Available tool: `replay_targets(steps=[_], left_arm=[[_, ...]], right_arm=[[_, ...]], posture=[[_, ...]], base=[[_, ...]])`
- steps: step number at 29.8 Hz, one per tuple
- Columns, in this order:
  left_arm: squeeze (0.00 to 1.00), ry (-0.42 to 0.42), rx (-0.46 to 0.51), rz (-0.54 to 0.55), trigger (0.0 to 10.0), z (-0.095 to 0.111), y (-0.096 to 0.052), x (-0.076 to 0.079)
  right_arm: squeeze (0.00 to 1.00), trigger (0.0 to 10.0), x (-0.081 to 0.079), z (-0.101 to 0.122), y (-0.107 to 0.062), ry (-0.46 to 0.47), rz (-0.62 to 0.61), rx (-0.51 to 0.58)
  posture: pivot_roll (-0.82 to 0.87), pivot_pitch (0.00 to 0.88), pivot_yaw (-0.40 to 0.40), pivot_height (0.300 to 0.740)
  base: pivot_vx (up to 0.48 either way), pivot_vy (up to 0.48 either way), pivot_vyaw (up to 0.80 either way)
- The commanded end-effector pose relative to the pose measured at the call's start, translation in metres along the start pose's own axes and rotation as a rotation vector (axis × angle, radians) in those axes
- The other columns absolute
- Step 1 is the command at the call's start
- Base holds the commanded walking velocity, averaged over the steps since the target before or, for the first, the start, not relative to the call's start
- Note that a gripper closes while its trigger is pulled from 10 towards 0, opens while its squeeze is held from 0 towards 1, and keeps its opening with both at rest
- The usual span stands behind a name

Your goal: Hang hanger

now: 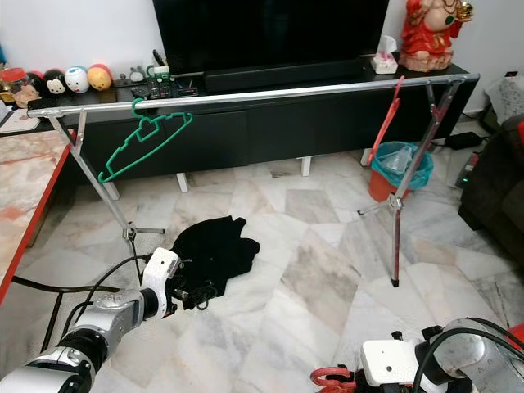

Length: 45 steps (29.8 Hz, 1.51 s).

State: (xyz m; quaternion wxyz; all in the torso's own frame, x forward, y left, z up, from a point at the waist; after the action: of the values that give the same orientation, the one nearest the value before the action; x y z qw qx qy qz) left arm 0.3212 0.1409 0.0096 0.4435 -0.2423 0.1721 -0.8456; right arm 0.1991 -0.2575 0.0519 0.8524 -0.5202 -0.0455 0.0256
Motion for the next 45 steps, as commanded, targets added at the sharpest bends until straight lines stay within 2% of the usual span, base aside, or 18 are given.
replay_targets(steps=[1,2,5,6,7,9,12,15,17,19,22,25,28,32,34,39,45], left_arm=[[0.0,0.026,-0.029,0.004,10.0,-0.005,0.001,0.001],[0.0,0.038,-0.037,0.004,10.0,-0.006,0.001,0.002],[0.0,0.052,-0.045,0.008,10.0,-0.008,0.003,0.003],[0.0,0.052,-0.044,0.012,10.0,-0.008,0.003,0.003],[0.0,0.05,-0.041,0.018,10.0,-0.007,0.004,0.004],[0.0,0.053,-0.042,0.011,10.0,-0.007,0.004,0.005],[0.0,0.072,-0.052,-0.004,10.0,-0.008,0.004,0.006],[0.0,0.072,-0.049,-0.031,10.0,-0.008,0.004,0.009],[0.0,0.106,-0.069,-0.035,10.0,-0.01,0.004,0.009],[0.0,0.123,-0.08,-0.037,10.0,-0.012,0.004,0.009],[0.0,0.146,-0.096,-0.049,10.0,-0.015,0.004,0.01],[0.0,0.148,-0.101,-0.074,10.0,-0.016,0.005,0.014],[0.0,0.148,-0.112,-0.149,10.0,-0.019,0.005,0.021],[0.0,0.143,-0.135,-0.21,10.0,-0.024,0.004,0.025],[0.0,0.141,-0.159,-0.246,10.0,-0.029,0.002,0.028],[0.0,0.116,-0.169,-0.277,10.0,-0.033,0.001,0.03],[0.0,0.093,-0.183,-0.203,10.0,-0.04,-0.002,0.022]], right_arm=[[0.0,10.0,0.004,-0.01,-0.007,-0.06,0.009,-0.104],[0.0,10.0,0.004,-0.015,-0.008,-0.08,0.015,-0.143],[0.0,10.0,0.014,-0.016,-0.011,-0.081,-0.037,-0.167],[0.0,10.0,0.018,-0.015,-0.012,-0.095,-0.055,-0.164],[0.0,10.0,0.025,-0.008,-0.011,-0.071,-0.108,-0.098],[0.0,10.0,0.023,-0.006,-0.01,-0.069,-0.08,-0.085],[0.0,10.0,0.016,-0.016,-0.011,-0.113,-0.008,-0.184],[0.0,10.0,0.033,-0.025,-0.013,-0.154,-0.104,-0.265],[0.0,10.0,0.032,-0.027,-0.016,-0.187,-0.067,-0.307],[0.0,10.0,0.033,-0.026,-0.017,-0.198,-0.069,-0.3],[0.0,10.0,0.041,-0.014,-0.017,-0.232,-0.115,-0.235],[0.0,10.0,0.041,-0.006,-0.016,-0.206,-0.123,-0.148],[0.0,10.0,0.041,0.009,-0.019,-0.191,-0.122,-0.028],[0.0,10.0,0.045,0.02,-0.023,-0.185,-0.148,0.05],[0.0,10.0,0.05,0.035,-0.029,-0.181,-0.167,0.146],[0.0,10.0,0.05,0.042,-0.035,-0.184,-0.151,0.192],[0.0,10.0,0.055,0.057,-0.046,-0.183,-0.188,0.286]], posture=[[-0.09,0.0,0.027,0.74],[-0.09,0.0,0.025,0.74],[-0.09,0.0,0.022,0.74],[-0.09,0.0,0.022,0.74],[-0.09,0.0,0.023,0.74],[-0.09,0.0,0.022,0.74],[-0.09,0.0,0.022,0.74],[-0.09,0.0,0.022,0.74],[-0.09,0.0,0.022,0.74],[-0.09,0.0,0.022,0.74],[-0.09,0.0,0.021,0.74],[-0.09,0.0,0.02,0.74],[-0.1,0.0,0.019,0.74],[-0.1,0.0,0.017,0.74],[-0.1,0.0,0.014,0.74],[-0.1,0.0,0.009,0.74],[-0.1,0.0,0.009,0.74]], base=[[0.0,0.0,0.0],[0.0,0.0,0.0],[0.0,0.0,0.0],[0.0,0.0,0.0],[0.0,0.0,0.0],[0.0,0.0,0.0],[0.0,0.0,0.0],[0.0,0.0,0.0],[0.0,0.0,0.0],[0.0,0.0,0.0],[0.0,0.0,0.0],[0.0,0.0,0.0],[0.0,0.0,0.0],[0.0,0.0,0.0],[0.0,0.0,0.0],[0.0,0.0,0.0],[0.0,0.0,0.0]])
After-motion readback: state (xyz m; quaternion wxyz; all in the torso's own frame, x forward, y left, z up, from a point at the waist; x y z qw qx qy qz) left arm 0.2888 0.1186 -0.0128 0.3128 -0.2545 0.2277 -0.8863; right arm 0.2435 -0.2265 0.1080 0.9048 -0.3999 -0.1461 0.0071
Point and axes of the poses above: a point about 5 cm out from each wrist's last joint towards the gripper, its own y axis pointing out of the wrist towards the gripper, its own z axis along the axis of the wrist's last joint, x = y × z, the point moved 2 cm from there along y, pointing out of the wrist towards the gripper, and after that the axes turned 3 degrees about -y, right-handed, at the moved point
